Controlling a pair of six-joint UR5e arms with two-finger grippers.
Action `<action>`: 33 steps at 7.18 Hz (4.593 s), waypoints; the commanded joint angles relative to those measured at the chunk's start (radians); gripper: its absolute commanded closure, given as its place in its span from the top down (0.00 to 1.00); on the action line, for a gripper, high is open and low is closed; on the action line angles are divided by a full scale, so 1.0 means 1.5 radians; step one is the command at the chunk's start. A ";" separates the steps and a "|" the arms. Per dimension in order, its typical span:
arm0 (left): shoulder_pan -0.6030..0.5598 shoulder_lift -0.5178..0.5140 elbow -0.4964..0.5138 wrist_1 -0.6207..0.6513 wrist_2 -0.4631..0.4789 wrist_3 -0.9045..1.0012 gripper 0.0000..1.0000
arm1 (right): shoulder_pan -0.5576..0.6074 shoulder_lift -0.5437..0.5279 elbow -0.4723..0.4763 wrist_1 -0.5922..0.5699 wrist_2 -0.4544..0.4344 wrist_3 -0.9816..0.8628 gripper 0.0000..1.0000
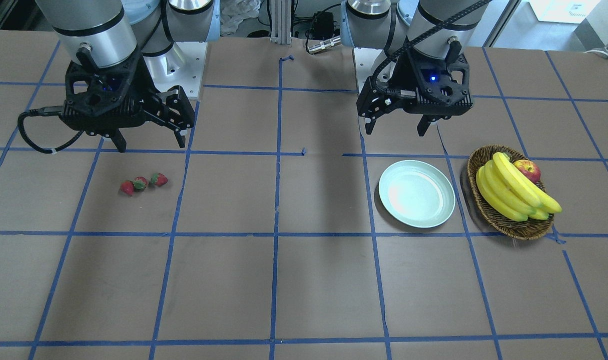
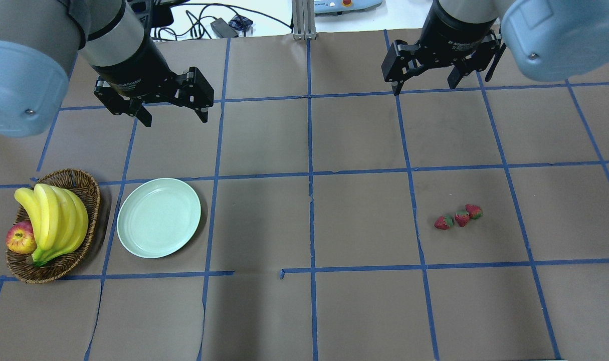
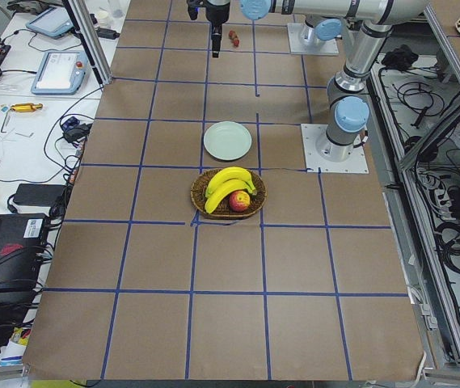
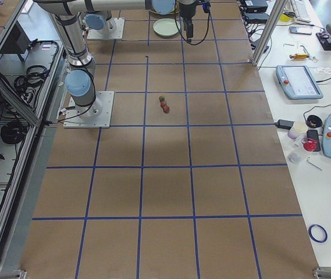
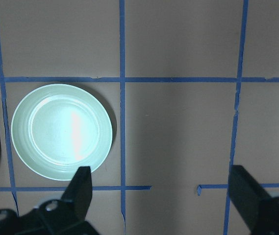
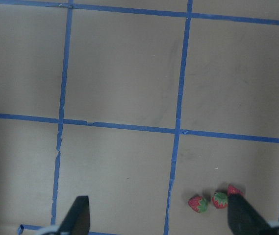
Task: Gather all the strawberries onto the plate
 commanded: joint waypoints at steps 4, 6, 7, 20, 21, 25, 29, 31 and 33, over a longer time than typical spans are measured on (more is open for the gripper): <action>0.000 -0.003 -0.001 0.001 0.002 0.000 1.00 | 0.001 0.000 0.000 0.001 0.002 0.001 1.00; 0.000 -0.003 -0.001 0.001 0.000 0.000 1.00 | 0.001 0.002 0.001 0.001 0.002 0.000 1.00; 0.000 -0.003 -0.001 0.000 0.000 0.000 1.00 | 0.001 0.002 0.002 0.001 0.002 -0.001 1.00; -0.002 0.004 -0.025 -0.006 -0.001 -0.001 1.00 | -0.279 0.035 0.435 -0.374 -0.011 0.328 1.00; -0.002 0.003 -0.026 -0.006 -0.001 -0.001 1.00 | -0.301 0.035 0.461 -0.393 -0.005 0.379 1.00; -0.006 0.002 -0.026 -0.005 -0.002 -0.001 1.00 | -0.324 0.061 0.509 -0.473 0.058 0.477 0.99; -0.007 0.001 -0.026 -0.004 -0.002 0.002 1.00 | -0.324 0.067 0.543 -0.523 0.058 0.484 0.94; -0.007 0.001 -0.026 -0.004 -0.002 0.002 1.00 | -0.324 0.068 0.543 -0.524 0.063 0.509 0.36; -0.007 0.002 -0.026 -0.004 -0.002 0.002 1.00 | -0.324 0.068 0.538 -0.530 0.075 0.509 0.06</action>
